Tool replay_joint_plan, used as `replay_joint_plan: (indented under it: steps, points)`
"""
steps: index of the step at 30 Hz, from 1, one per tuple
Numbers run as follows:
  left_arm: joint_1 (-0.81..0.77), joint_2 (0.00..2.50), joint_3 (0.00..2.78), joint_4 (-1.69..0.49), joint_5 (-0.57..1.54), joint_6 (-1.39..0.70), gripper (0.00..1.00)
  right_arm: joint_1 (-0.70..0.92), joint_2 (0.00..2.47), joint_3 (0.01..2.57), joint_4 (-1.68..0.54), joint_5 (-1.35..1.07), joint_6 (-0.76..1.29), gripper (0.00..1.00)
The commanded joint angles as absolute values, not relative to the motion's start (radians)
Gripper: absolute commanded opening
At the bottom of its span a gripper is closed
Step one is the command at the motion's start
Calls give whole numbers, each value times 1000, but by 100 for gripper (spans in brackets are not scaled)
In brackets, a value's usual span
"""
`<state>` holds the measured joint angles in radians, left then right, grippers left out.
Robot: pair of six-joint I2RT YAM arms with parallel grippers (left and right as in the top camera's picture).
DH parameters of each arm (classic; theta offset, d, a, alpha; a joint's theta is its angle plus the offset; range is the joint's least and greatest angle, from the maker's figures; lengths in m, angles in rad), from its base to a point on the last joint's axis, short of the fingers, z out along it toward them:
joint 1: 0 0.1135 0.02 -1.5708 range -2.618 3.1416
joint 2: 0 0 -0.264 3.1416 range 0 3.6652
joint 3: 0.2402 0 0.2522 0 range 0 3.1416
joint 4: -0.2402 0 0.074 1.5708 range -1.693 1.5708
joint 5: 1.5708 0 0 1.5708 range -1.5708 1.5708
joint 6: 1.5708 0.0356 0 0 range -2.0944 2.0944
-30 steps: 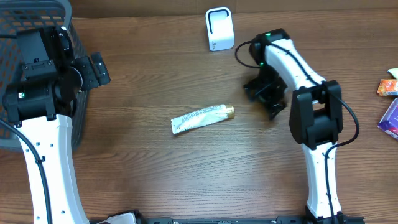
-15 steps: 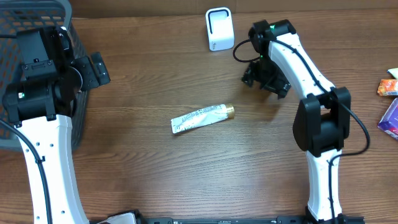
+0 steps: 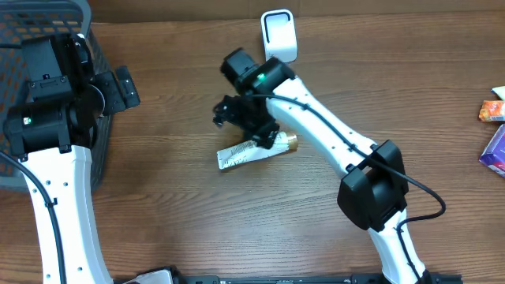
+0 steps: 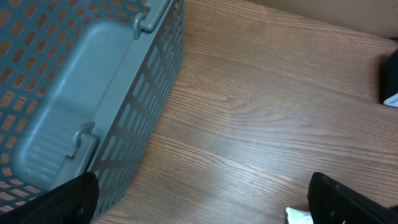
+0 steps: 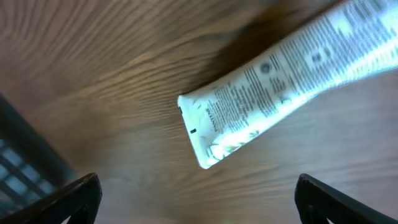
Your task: Scan the item barcode
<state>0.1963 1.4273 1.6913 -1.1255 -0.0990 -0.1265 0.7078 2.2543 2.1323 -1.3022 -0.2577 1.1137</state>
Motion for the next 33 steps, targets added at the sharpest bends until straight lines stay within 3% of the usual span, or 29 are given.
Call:
replay_joint_plan:
  steps: [1,5,12,16,19,22,29,33]
  points:
    - [196,1425,1708,-1122,-107,-112,100,707,2253,2048,-1237,-226,1564,100]
    - [196,1425,1708,-1122,-107,-112,100,712,2270,1897,-1104,-229,1750,100]
    - [196,1425,1708,-1122,-107,-112,100,723,2271,1824,-1056,-246,1785,99]
    - [196,1425,1708,-1122,-107,-112,100,736,2271,1786,-1055,-217,1785,85]
    - [196,1425,1708,-1122,-107,-112,100,746,2280,1718,-1044,-195,1780,64]
    - [196,1425,1708,-1122,-107,-112,100,748,2286,1673,-1038,-196,1764,58]
    - [196,1425,1708,-1122,-107,-112,100,749,2285,1665,-1019,-89,1459,43]
    - [196,1425,1708,-1122,-107,-112,100,749,2274,1665,-1039,29,1241,41]
